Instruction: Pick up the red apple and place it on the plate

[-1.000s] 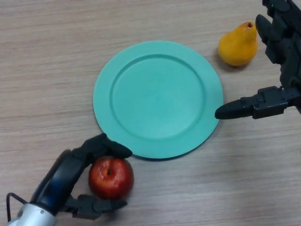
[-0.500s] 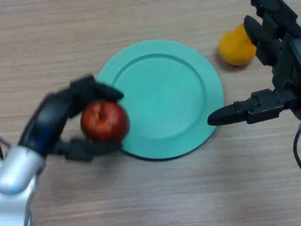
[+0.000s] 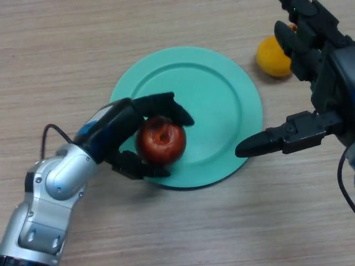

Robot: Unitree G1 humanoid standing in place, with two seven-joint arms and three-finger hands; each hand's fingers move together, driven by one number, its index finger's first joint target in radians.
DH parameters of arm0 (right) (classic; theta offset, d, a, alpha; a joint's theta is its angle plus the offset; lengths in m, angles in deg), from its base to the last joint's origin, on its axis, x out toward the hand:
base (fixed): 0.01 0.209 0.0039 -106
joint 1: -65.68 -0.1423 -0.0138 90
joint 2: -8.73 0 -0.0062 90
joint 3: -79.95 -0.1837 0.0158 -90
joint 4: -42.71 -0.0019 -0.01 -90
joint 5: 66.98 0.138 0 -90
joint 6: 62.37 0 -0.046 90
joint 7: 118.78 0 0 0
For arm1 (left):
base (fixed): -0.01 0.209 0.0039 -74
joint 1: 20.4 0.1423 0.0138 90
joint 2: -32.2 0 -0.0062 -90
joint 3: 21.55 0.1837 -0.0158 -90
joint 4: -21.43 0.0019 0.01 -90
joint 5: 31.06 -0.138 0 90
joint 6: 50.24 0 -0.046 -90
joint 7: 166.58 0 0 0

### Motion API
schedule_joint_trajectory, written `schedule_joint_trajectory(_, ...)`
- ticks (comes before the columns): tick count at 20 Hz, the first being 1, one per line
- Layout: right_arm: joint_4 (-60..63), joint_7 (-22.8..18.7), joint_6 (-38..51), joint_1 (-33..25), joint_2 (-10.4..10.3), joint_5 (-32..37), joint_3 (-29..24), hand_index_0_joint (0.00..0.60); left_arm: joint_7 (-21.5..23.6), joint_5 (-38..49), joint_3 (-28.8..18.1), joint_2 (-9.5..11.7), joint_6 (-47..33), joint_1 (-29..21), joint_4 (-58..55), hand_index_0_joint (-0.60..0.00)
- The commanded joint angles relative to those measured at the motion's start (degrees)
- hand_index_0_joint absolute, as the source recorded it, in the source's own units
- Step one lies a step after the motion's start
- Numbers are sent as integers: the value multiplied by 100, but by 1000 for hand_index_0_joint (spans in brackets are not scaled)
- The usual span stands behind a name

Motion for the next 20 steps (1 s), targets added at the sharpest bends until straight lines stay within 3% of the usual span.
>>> schedule_joint_trajectory(1, -378, 255, 438, -104, 204, 223, -461, 0, 433, 317, -561, 111, -304, -131, -285, 0)
schedule_joint_trajectory(2, -369, 308, 466, -99, 259, 334, -586, 0, 700, 271, -591, 72, -297, -183, -303, 0)
schedule_joint_trajectory(5, -356, 334, 434, -86, 378, 476, -666, 0, 624, 568, -713, 89, 157, -153, -786, 0)
schedule_joint_trajectory(7, -306, 374, 411, -139, 452, 570, -797, 0, 1011, 931, -907, 101, 299, -220, -1091, 0)
schedule_joint_trajectory(11, 46, 133, 684, -193, 558, 913, -1051, 0, 1029, 2348, -1377, 440, 1714, -287, -2130, 0)
schedule_joint_trajectory(15, 175, 183, 859, -162, 628, 910, -1013, 0, 1569, 3497, -1867, 682, 2548, -229, -3020, 0)
schedule_joint_trajectory(16, 266, 163, 941, -116, 628, 853, -999, 0, 1871, 4233, -1970, 711, 3120, -309, -3366, 0)
schedule_joint_trajectory(18, 595, 64, 1165, -152, 575, 628, -861, 0, 2142, 4692, -1740, 864, 3647, -456, -3636, 0)
schedule_joint_trajectory(20, 824, 60, 1284, -240, 505, 438, -695, 0, 1944, 4079, -1516, 919, 3252, -357, -3511, 0)
